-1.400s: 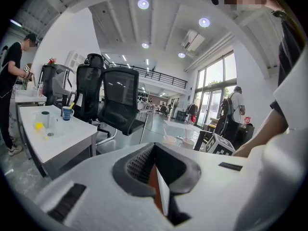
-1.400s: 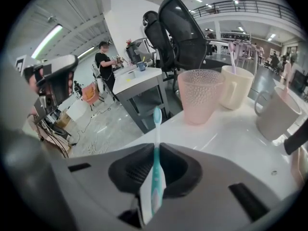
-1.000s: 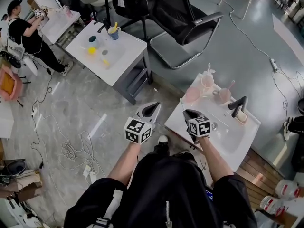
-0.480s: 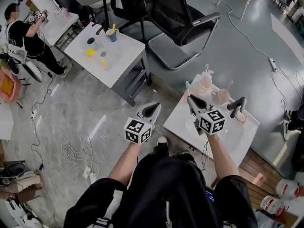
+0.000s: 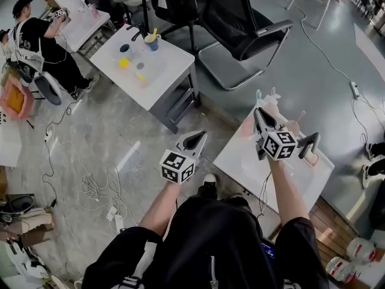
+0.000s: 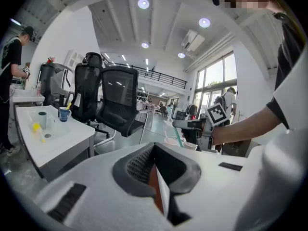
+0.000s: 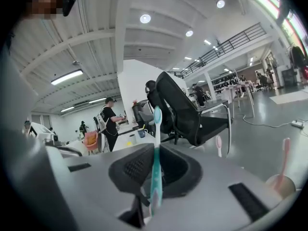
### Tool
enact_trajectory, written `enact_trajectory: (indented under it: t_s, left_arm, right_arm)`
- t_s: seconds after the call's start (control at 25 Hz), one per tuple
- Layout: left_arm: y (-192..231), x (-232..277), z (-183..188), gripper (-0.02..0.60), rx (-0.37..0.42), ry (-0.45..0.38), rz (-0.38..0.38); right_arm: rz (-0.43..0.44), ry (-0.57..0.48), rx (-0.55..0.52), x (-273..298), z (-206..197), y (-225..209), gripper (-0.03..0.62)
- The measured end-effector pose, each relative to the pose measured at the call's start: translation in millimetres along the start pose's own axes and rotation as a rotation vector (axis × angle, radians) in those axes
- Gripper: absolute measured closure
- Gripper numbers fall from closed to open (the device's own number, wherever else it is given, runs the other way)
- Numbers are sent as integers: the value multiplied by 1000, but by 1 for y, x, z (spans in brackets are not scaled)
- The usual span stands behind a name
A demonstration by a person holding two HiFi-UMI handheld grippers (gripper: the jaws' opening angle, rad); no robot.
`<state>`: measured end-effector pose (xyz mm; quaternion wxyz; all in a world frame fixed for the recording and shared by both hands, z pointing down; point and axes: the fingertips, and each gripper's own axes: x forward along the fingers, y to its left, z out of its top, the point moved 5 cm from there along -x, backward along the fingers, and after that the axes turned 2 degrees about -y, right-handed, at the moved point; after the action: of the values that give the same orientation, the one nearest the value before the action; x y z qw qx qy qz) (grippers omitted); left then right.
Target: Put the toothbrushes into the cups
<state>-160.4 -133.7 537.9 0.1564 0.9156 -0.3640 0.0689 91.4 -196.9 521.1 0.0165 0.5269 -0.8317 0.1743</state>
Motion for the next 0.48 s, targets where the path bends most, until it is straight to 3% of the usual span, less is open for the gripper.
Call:
enact_trajectory:
  t_s: [0.24,0.48]
  left_arm:
    - [20,-5,1,581,-17,9,45]
    - [34,-4,-8,581,-31,33,62]
  right_arm:
    - [-50,26,17,21,-15,-20,551]
    - [-44,61,4,32,-36,-23,551]
